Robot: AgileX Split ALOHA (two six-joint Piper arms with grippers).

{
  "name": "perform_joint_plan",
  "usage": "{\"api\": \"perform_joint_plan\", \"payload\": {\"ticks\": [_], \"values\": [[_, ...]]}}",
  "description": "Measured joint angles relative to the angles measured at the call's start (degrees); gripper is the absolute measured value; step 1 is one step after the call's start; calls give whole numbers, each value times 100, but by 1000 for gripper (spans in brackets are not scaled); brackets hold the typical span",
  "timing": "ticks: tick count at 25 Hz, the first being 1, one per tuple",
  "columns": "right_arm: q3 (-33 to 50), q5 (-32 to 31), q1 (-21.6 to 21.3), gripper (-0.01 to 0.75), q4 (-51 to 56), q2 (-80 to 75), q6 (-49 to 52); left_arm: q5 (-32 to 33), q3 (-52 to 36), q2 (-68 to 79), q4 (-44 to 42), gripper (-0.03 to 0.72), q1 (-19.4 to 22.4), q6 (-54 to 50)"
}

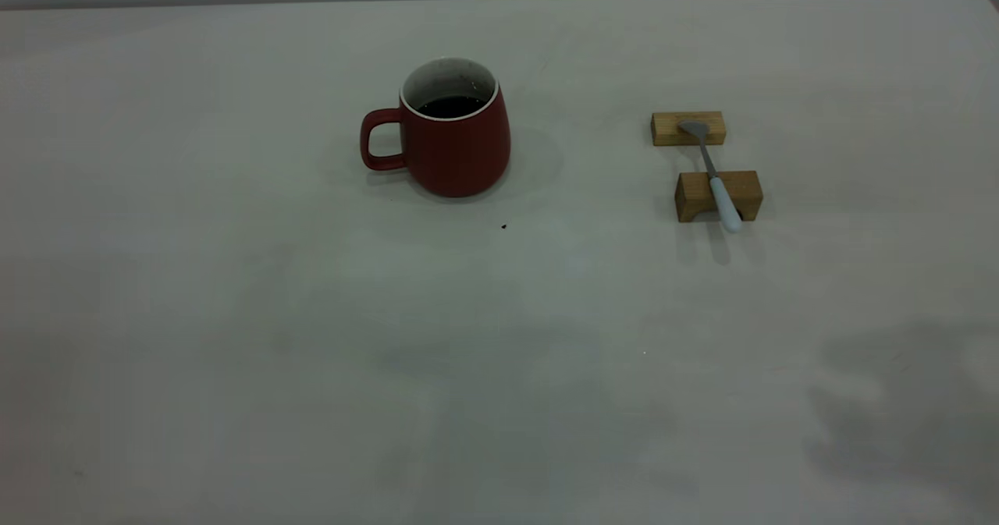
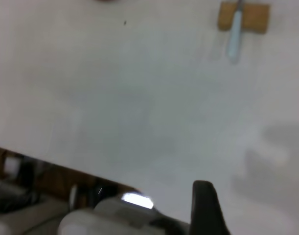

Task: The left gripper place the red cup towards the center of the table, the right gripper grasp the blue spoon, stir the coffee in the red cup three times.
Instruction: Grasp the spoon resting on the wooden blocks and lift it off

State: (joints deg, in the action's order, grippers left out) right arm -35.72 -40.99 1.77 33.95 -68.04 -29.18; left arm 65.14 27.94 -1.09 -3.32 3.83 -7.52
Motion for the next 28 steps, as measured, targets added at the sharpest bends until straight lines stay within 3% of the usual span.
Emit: {"api": "perform_joint_plan", "payload": {"ticks": [5,12,22,28], "values": [[-533,250,73,543,507,-1624,-346,0,0,0,0,551,0,0],[-1712,564,764,533,437,-3637,-86,0,0,0,0,551,0,-5],[-3830,-202,1164,534,-1424,-5725,1758,0,0,0,0,551,0,-5],[-4934,-656,1312,534,-1871,-6602,2236,0,0,0,0,551,0,-5]]}}
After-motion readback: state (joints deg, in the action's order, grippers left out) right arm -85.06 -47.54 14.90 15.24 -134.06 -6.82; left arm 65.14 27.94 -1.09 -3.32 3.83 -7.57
